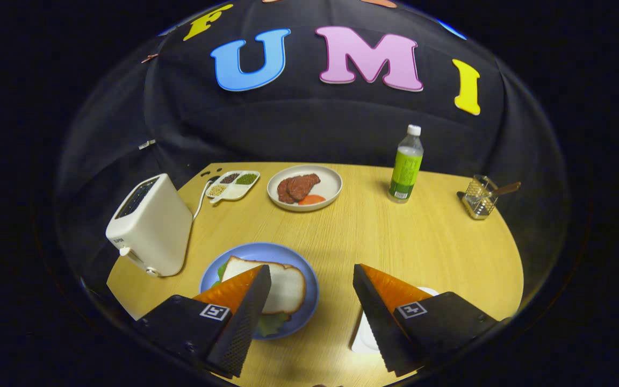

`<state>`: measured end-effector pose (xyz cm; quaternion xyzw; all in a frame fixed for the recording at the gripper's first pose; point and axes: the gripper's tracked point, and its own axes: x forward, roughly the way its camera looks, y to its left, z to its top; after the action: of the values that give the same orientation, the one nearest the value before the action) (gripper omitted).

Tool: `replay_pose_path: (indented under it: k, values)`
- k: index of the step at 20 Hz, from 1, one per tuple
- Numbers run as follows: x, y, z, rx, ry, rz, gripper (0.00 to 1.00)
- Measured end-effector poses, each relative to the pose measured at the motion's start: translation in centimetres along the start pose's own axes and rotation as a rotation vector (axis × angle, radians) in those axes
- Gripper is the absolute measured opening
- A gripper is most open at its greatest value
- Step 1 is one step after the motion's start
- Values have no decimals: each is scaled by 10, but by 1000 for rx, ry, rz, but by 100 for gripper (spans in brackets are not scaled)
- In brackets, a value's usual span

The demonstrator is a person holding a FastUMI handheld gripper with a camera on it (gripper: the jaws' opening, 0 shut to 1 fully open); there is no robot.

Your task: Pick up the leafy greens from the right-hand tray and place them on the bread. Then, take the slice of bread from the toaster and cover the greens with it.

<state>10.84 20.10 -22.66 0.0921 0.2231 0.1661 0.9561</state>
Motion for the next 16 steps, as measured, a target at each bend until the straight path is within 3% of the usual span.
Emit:
replay_pose_path:
  k: [7,11,16]
  values:
    - [-74,1,100,-115,-197,-30,99]
    - [-113,14,151,-126,-305,-5,98]
    - [-148,18,178,-185,-380,-16,99]
